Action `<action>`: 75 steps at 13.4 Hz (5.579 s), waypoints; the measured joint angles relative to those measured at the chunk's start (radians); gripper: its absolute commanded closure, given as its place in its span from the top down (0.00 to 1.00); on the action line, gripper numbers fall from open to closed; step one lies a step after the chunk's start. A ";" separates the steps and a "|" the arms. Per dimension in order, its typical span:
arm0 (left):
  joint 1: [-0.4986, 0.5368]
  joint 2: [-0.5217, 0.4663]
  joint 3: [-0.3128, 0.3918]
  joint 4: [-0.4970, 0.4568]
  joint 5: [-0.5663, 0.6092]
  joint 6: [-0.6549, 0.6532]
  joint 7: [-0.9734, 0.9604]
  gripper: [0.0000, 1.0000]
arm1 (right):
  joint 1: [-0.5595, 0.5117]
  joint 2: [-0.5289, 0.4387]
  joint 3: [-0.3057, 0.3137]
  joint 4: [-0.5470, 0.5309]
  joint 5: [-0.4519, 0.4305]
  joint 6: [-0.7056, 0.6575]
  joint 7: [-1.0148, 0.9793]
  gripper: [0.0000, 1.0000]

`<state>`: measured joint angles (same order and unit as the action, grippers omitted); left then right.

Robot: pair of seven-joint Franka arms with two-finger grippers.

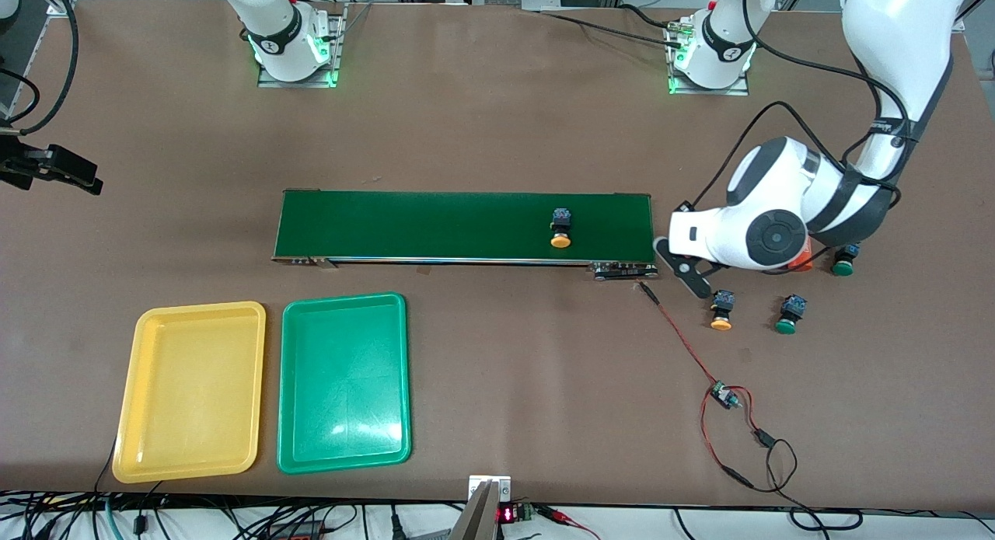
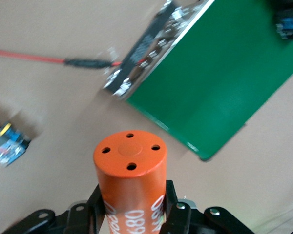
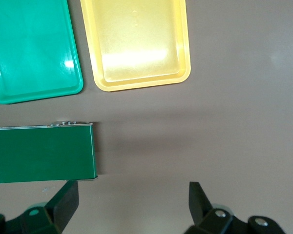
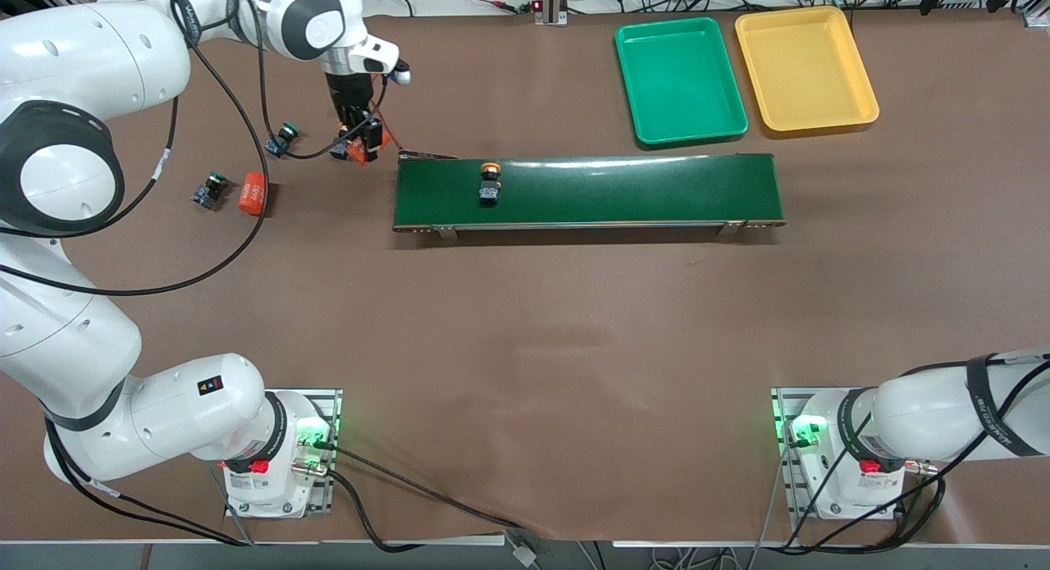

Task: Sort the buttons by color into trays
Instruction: 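Place the orange cylinder on the conveyor with the left gripper, then return the left gripper and grasp the second yellow-capped button, then carry the yellow button to the conveyor while the right gripper grasps another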

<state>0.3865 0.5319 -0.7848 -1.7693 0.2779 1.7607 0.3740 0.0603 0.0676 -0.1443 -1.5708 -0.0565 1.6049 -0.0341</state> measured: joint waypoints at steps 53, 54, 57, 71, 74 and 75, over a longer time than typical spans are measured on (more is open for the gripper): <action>-0.019 0.250 0.251 0.067 0.229 0.387 -0.449 0.16 | 0.442 0.338 0.027 -0.015 0.152 0.205 0.380 1.00; -0.019 0.248 0.247 0.068 0.229 0.371 -0.455 0.16 | 0.465 0.349 0.027 -0.015 0.153 0.227 0.419 1.00; -0.017 0.222 0.166 0.099 0.222 0.241 -0.544 0.17 | 0.547 0.389 0.027 -0.015 0.153 0.294 0.574 1.00; -0.009 0.153 -0.112 0.016 0.077 0.023 -0.920 0.18 | 0.728 0.547 0.020 -0.017 0.153 0.425 0.814 0.93; -0.010 0.154 -0.120 -0.064 0.075 0.116 -0.957 0.20 | 0.728 0.558 0.019 -0.025 0.153 0.425 0.806 0.55; -0.010 0.154 -0.121 -0.080 0.075 0.129 -0.960 0.21 | 0.728 0.562 0.019 -0.027 0.153 0.425 0.797 0.40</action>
<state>0.3770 0.6858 -0.9054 -1.8497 0.3526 1.8896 -0.5859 0.7881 0.6296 -0.1256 -1.5983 0.0961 2.0303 0.7632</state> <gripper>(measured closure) 0.586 0.141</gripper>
